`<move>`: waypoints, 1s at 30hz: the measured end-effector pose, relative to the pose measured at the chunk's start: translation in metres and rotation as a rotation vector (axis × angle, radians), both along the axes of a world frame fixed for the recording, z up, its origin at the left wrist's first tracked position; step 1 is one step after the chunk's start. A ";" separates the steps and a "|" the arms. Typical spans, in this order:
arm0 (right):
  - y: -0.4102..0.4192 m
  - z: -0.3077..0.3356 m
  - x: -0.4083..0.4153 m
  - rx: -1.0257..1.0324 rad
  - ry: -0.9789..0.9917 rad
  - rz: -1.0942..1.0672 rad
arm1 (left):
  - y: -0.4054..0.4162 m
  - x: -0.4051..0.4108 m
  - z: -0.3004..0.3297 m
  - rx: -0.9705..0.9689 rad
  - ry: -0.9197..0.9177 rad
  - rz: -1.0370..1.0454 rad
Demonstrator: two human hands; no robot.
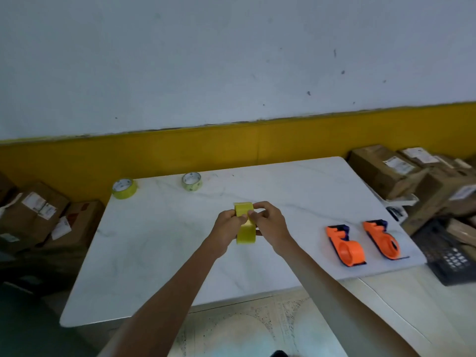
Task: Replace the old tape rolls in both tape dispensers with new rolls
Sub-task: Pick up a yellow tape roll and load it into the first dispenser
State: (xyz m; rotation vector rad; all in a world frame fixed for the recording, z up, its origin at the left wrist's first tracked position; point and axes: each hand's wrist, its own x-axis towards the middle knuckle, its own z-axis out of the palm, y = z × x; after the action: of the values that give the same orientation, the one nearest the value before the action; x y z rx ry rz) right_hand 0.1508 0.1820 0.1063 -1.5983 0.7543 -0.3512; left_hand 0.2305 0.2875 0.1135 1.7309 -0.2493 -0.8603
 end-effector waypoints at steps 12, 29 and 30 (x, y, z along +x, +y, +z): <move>-0.160 -0.022 -0.102 0.037 0.049 0.040 | -0.152 -0.112 -0.016 -0.012 0.019 0.032; -0.290 -0.011 -0.208 0.064 0.080 0.127 | -0.276 -0.229 -0.009 -0.005 0.022 0.005; -0.292 -0.015 -0.212 0.065 0.077 0.118 | -0.277 -0.231 -0.009 0.004 0.025 -0.001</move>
State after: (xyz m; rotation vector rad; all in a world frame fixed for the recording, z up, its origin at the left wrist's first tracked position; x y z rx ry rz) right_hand -0.0609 -0.1096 0.0913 -1.5944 0.7191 -0.1789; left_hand -0.0002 0.0104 0.1041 1.7231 -0.2324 -0.8829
